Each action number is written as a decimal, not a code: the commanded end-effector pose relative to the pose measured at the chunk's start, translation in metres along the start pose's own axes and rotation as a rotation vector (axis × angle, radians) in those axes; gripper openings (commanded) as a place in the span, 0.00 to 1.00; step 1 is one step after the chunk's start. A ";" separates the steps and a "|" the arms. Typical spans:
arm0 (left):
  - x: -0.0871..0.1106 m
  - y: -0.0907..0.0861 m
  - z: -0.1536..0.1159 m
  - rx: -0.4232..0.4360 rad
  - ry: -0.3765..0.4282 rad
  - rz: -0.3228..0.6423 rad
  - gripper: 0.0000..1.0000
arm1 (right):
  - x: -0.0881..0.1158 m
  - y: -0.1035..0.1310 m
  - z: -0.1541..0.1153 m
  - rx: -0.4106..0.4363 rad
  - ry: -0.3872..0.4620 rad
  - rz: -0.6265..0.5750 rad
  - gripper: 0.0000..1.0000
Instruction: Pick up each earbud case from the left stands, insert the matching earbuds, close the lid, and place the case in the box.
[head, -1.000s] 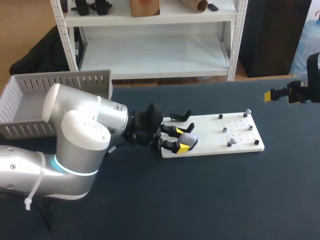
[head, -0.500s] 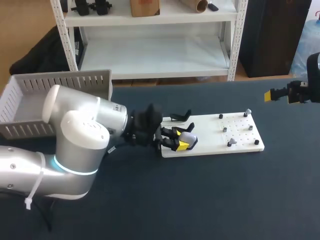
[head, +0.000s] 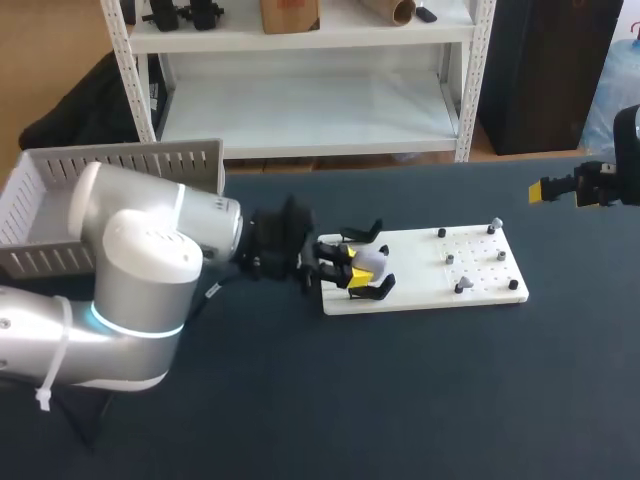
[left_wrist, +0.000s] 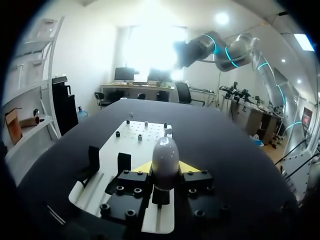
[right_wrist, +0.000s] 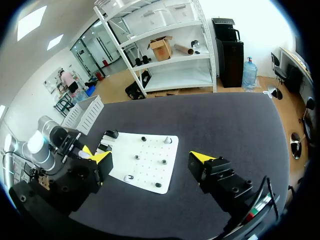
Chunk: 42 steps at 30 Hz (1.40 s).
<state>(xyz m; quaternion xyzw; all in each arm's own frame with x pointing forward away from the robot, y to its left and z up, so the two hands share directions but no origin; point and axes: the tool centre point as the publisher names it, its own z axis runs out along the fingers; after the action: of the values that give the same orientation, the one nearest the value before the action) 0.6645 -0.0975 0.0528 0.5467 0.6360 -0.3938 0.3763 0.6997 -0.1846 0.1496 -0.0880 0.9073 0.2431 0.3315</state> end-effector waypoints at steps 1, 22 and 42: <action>-0.015 -0.016 -0.012 -0.051 -0.009 0.005 0.00 | 0.000 0.000 0.000 -0.002 0.002 -0.001 1.00; -0.063 0.013 0.015 -0.208 0.026 0.004 0.00 | 0.037 0.092 0.050 -0.102 0.107 -0.083 1.00; -0.070 0.008 0.021 -0.191 0.011 0.033 0.00 | 0.043 0.131 0.080 -0.180 0.195 -0.152 1.00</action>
<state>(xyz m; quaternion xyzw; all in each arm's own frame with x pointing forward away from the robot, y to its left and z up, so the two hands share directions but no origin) 0.6804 -0.1417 0.1076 0.5203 0.6653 -0.3209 0.4287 0.6619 -0.0338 0.1230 -0.2040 0.9046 0.2740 0.2550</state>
